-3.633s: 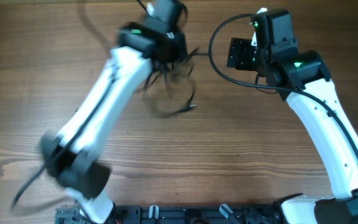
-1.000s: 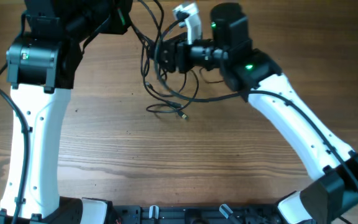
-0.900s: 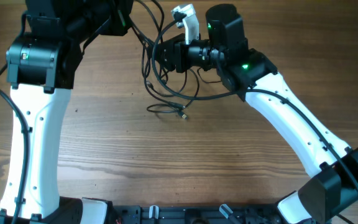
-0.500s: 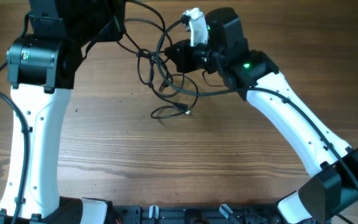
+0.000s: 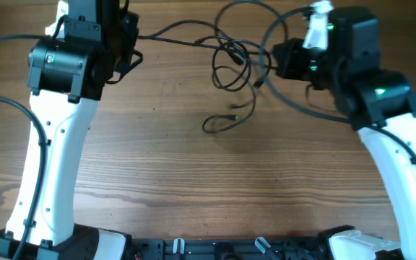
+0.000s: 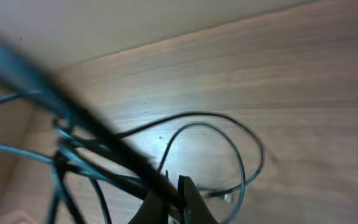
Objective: Untangle cables
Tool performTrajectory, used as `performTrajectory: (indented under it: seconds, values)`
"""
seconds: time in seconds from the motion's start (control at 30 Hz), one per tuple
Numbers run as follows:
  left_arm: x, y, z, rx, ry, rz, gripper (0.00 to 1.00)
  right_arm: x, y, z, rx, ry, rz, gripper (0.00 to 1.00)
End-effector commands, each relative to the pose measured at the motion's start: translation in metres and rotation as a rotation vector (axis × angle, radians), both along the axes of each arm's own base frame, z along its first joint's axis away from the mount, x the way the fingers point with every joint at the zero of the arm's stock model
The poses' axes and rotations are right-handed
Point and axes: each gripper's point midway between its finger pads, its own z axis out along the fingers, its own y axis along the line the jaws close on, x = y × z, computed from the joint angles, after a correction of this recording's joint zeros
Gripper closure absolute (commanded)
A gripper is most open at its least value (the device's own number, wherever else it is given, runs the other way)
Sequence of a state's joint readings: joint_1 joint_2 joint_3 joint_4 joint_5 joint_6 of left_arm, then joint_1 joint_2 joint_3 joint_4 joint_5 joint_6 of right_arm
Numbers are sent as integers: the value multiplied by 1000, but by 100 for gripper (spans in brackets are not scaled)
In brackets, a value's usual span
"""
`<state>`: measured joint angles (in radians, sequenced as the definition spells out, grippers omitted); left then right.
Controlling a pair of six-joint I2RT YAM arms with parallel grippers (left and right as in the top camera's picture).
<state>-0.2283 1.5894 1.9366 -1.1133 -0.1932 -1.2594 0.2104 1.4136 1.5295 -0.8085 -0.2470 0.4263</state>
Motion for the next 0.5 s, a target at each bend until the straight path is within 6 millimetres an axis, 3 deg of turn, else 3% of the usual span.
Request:
performTrajectory:
  seconds: [0.0, 0.1, 0.33, 0.4, 0.47]
  values:
    - [-12, 114, 7, 374, 52, 278, 96, 11, -123, -11, -120, 32, -354, 96]
    - [-21, 129, 0, 383, 103, 306, 96, 10, -135, -8, -65, 21, -296, 96]
    - [-27, 151, -1, 455, 157, 267, 96, 1, -179, -16, -50, 68, -398, 96]
    - [-22, 142, -6, 425, 159, 191, 96, 1, -172, -14, -46, 52, -335, 96]
    - [-10, 119, -7, 385, 129, 32, 96, 2, -162, -12, -41, 37, -272, 96]
